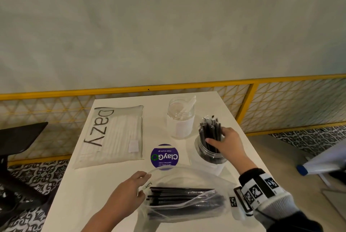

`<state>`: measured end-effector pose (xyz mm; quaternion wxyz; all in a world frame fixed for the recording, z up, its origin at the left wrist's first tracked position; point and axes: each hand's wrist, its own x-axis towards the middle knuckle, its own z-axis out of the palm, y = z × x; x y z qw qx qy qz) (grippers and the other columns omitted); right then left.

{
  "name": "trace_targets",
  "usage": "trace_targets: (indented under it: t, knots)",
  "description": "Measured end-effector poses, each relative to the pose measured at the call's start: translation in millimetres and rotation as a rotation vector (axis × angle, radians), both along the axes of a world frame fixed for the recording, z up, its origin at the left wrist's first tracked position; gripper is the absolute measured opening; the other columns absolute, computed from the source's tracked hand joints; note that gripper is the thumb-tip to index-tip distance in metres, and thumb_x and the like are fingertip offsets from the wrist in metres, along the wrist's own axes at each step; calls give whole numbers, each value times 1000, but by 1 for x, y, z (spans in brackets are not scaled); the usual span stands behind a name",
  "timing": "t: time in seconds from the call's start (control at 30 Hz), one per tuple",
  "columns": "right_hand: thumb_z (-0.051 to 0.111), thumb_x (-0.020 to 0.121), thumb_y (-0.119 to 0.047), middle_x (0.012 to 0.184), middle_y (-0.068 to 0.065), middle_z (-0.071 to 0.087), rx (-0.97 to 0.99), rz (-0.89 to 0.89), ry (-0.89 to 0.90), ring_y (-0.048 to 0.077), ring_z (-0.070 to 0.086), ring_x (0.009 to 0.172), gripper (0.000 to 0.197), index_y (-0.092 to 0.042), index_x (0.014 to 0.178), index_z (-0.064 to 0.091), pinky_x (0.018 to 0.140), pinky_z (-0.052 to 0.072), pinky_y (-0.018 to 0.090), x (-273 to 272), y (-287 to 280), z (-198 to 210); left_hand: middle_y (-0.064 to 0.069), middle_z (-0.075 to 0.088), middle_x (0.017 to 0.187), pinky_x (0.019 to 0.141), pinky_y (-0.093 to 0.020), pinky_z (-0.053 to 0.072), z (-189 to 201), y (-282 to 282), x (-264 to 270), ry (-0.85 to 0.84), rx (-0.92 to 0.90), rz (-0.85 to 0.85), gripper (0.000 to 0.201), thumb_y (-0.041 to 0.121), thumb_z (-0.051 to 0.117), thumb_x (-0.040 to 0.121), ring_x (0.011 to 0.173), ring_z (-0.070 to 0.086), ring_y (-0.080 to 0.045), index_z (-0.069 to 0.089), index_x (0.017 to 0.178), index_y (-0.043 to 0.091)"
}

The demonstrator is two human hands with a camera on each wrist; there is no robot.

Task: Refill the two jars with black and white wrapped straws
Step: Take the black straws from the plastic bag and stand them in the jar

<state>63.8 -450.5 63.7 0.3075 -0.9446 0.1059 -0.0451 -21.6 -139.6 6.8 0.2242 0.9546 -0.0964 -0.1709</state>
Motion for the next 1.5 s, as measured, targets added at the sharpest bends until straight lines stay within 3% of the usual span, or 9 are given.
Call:
trace_targets:
  t: [0.17,0.3,0.4,0.5,0.57,0.8,1.0,1.23,1.5]
  knots:
    - [75,76,-41,137,15,43,-57,-28,-219,29,38,127,86,-7,144,33,105,35,38,-12,3,6,19,37,142,72,-9,35,3,0,-3,10,10,6,54,16,49,89,57,45,2,39,140,32]
    - [66,84,-25,97,-5,62,139,371,-647,6,56,90,22,-17,104,66,82,45,22,-55,38,7,18,35,144,74,-10,34,6,-4,-1,13,7,1,56,16,49,89,57,45,0,38,141,31]
    - [57,88,-30,88,-8,67,103,756,-218,2,59,77,18,-21,99,69,73,45,14,-78,71,-23,18,33,145,73,-11,33,9,-6,1,10,12,-10,58,15,49,88,61,47,-2,35,142,31]
    - [57,88,-41,124,5,57,-197,772,295,22,52,112,49,-17,130,50,98,41,33,-79,90,-68,18,28,148,71,-6,32,11,-8,0,16,15,-27,61,12,48,89,75,45,-7,32,144,30]
    - [64,82,-44,126,10,53,-260,752,436,29,50,114,60,-14,130,44,99,41,40,-77,96,-83,19,27,148,64,-1,31,10,-10,-1,25,2,-55,63,9,46,88,79,43,-5,31,145,31]
    - [74,73,-32,117,11,57,-294,763,408,30,51,107,48,-11,112,55,92,40,38,-72,104,-92,19,24,149,73,-9,37,9,-5,-6,42,16,-37,65,9,46,87,87,53,-10,29,146,31]
    - [72,77,-38,116,10,54,-234,770,380,25,48,105,45,-11,108,53,80,33,33,-73,101,-86,20,24,148,63,-1,29,3,0,-3,47,-14,-17,64,11,45,87,75,44,-6,29,145,32]
    - [55,90,-28,121,8,59,-229,734,253,29,54,110,31,-14,118,54,92,39,34,-85,87,-73,21,27,147,71,-11,37,1,3,0,50,-26,-5,63,12,47,87,61,49,0,32,144,33]
    - [57,83,-17,107,7,62,-72,705,107,25,58,96,27,-11,108,52,76,39,27,-90,81,-55,23,29,144,59,2,28,-5,4,4,45,-23,2,63,12,48,84,60,50,3,35,142,34]
